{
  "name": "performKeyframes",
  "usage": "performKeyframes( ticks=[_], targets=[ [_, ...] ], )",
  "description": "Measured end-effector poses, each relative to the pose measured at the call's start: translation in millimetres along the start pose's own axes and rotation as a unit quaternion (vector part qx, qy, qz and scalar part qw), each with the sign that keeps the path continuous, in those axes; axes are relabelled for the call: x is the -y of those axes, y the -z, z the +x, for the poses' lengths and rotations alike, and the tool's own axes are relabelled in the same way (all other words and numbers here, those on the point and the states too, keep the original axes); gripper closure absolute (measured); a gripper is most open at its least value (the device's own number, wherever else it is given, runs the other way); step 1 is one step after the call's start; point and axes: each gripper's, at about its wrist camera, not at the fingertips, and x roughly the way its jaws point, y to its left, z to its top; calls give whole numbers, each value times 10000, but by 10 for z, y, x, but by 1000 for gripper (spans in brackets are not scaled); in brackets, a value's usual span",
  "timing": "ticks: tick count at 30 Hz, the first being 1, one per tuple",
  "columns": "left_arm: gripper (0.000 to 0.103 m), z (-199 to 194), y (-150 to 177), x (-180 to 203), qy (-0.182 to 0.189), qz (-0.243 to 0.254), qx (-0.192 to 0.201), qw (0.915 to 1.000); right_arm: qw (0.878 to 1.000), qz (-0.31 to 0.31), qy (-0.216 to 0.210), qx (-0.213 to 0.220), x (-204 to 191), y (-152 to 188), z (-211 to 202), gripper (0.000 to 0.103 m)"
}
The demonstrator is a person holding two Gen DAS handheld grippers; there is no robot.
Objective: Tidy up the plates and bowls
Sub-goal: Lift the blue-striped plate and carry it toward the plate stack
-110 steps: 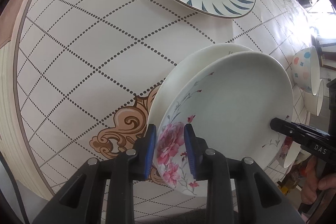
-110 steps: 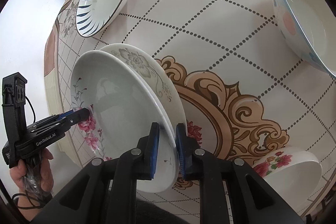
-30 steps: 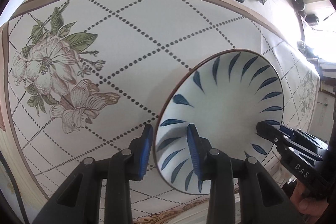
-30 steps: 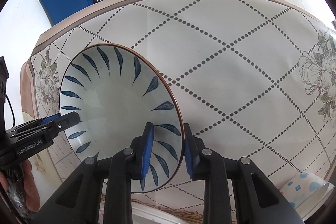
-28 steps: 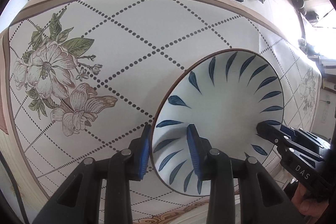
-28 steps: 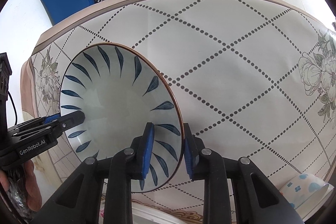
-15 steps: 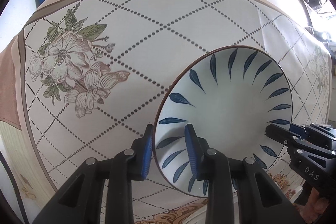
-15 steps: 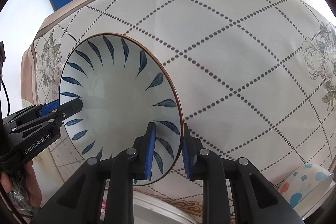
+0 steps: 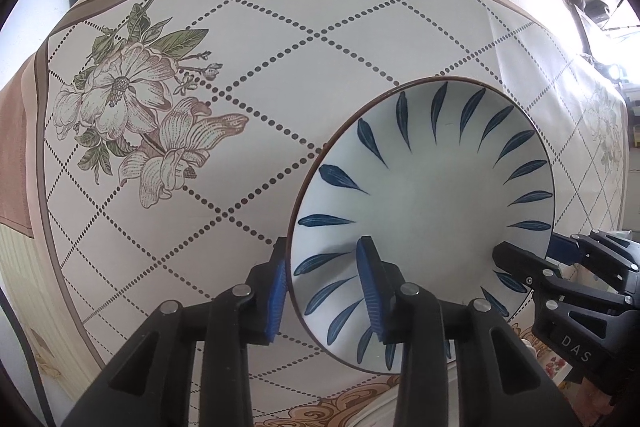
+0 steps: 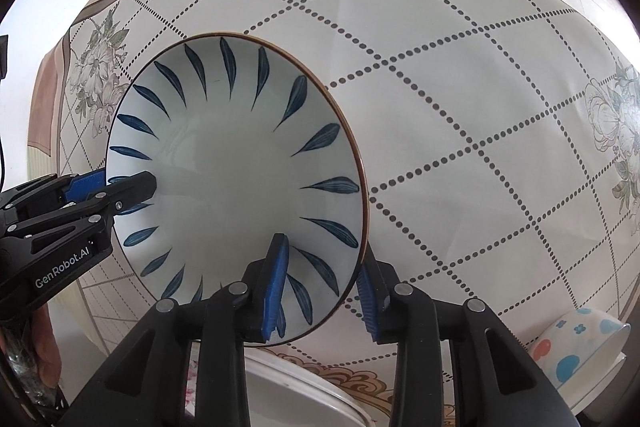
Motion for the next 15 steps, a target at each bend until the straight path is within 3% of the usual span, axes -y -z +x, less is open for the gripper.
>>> performKeyframes(
  ticks=[8,12,15],
  targets=[
    [73,-31,-25,-124,76,-216,53,9997,9997,242,-54,52,52,-63,-9,66],
    [77,-79,-56,-98,10,-225,64,9997,9974,583,-411,95,292,-131,-64,79],
    [79,-104,-65,-72,-70,-171,78,9998,9969,637,-418,203,359,-156,-134,82]
  ],
)
